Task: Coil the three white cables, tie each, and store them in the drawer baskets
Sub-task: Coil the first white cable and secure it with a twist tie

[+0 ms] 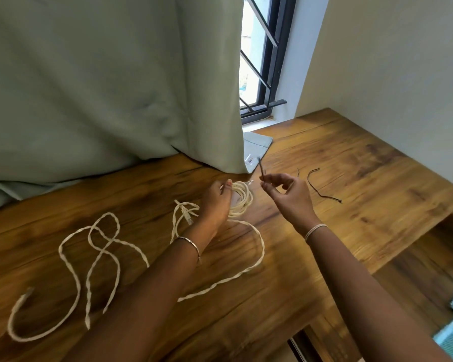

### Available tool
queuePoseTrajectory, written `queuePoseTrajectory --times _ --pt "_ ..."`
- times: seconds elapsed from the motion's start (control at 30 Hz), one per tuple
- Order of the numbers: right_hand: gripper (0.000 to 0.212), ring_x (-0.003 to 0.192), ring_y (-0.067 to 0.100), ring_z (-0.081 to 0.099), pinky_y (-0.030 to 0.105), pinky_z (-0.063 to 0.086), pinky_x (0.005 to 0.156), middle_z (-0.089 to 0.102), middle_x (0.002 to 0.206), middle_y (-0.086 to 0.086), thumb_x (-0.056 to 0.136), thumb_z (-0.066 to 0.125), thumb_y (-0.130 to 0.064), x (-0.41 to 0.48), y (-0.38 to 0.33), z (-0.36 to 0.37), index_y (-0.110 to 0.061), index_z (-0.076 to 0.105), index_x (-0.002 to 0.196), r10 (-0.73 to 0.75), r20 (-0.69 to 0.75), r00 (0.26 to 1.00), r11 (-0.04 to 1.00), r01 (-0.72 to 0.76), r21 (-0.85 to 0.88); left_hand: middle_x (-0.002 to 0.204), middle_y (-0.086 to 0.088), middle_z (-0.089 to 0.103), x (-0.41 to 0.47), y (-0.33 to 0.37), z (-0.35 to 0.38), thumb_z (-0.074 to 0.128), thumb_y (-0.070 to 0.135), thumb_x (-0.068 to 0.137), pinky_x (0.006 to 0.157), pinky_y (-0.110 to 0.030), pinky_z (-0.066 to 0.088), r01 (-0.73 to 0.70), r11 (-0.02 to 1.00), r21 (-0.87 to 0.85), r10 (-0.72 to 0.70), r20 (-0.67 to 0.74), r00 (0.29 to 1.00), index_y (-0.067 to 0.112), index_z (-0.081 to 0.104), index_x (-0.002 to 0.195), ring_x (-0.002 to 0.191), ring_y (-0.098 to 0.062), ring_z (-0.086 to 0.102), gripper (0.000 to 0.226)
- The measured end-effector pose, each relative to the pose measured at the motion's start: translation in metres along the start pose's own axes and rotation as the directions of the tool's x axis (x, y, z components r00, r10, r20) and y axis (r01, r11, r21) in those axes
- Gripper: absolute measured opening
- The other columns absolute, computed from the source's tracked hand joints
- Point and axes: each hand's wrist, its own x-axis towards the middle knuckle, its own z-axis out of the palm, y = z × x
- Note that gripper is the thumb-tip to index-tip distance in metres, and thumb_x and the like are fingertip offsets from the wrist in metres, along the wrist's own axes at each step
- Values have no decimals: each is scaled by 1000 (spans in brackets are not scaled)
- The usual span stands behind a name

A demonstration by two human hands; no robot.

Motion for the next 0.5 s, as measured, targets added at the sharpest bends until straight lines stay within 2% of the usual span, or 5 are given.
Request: queuePoseTrajectory --times 0.07,0.2,0.3,0.4,0.5 --pt "15 85 3 62 7 44 73 72 91 -6 87 70 -21 -5 -13 5 -16 73 100 -36 -17 999 997 37 61 115 -11 64 -4 -1 -5 41 34 102 90 -35 47 -6 1000 12 6 -22 1000 7 60 117 106 -27 60 36" --pt "14 86 7 63 19 52 77 71 91 3 87 69 -17 -19 -35 19 -9 73 98 -112 -26 993 983 115 141 118 -10 63 -15 -3 -19 40 32 103 83 -28 41 -19 999 40 21 -44 999 6 58 123 104 -23 58 38" --pt "10 91 15 66 31 56 83 71 92 4 87 69 -13 -31 -48 29 -10 73 96 -149 -13 989 964 148 221 112 -10 64 -21 -8 -32 39 33 103 79 -28 40 -19 995 97 25 -61 998 3 59 115 99 -25 59 38" --pt "13 89 17 69 32 57 83 73 90 2 86 69 -4 -46 -64 40 -12 71 96 -205 25 979 944 191 268 114 -15 65 -26 -15 -46 41 35 102 82 -33 43 -22 995 93 32 -100 994 3 60 111 105 -31 60 38" --pt "15 84 17 69 35 58 77 72 87 0 84 71 -4 -59 -75 57 -11 68 97 -271 58 961 939 251 235 107 -16 66 -36 -22 -66 41 33 102 77 -33 42 -26 997 78 36 -139 990 3 61 106 100 -31 61 36"
